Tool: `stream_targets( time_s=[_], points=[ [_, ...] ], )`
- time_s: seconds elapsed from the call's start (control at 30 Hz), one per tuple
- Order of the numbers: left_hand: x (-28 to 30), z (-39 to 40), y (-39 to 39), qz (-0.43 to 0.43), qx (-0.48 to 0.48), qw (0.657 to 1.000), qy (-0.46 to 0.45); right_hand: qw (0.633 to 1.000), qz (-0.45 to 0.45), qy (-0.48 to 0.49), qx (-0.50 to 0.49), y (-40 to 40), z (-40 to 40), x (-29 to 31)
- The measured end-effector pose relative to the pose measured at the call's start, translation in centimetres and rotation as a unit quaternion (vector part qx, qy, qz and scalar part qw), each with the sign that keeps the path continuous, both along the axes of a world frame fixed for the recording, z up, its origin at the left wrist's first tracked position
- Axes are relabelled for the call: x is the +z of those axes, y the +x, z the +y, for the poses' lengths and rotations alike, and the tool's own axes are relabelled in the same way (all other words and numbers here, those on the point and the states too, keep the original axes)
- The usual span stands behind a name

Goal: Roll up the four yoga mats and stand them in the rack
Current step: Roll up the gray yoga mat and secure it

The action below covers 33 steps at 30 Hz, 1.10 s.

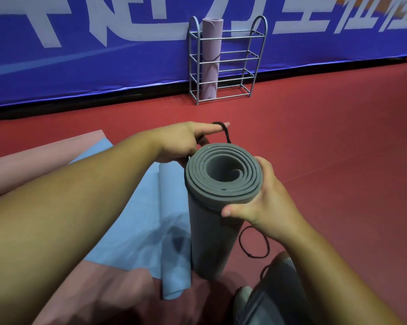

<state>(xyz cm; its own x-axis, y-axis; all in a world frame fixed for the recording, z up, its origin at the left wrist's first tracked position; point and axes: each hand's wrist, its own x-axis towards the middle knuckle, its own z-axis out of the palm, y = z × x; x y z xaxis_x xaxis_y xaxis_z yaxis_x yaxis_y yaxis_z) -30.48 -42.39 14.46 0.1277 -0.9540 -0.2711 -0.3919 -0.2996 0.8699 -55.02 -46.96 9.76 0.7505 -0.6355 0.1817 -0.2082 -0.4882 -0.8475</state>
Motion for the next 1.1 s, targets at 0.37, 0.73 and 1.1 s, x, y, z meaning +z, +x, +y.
stream_targets(
  time_s=[0.37, 0.73, 1.1],
  points=[
    [1.0, -1.3, -0.1, -0.038, -0.008, 0.998, 0.038, 0.998, -0.035, -0.045, 0.0, 0.0, 0.4, -1.3],
    [2.4, -4.1, -1.2, -0.116, -0.012, 0.988, 0.103, 0.998, -0.045, 0.027, 0.016, 0.6, -0.4, -1.5],
    [-2.4, -1.1, 0.2, 0.002, 0.057, 0.997, 0.048, 0.999, 0.008, 0.013, -0.037, 0.4, -1.0, -2.3]
  ],
)
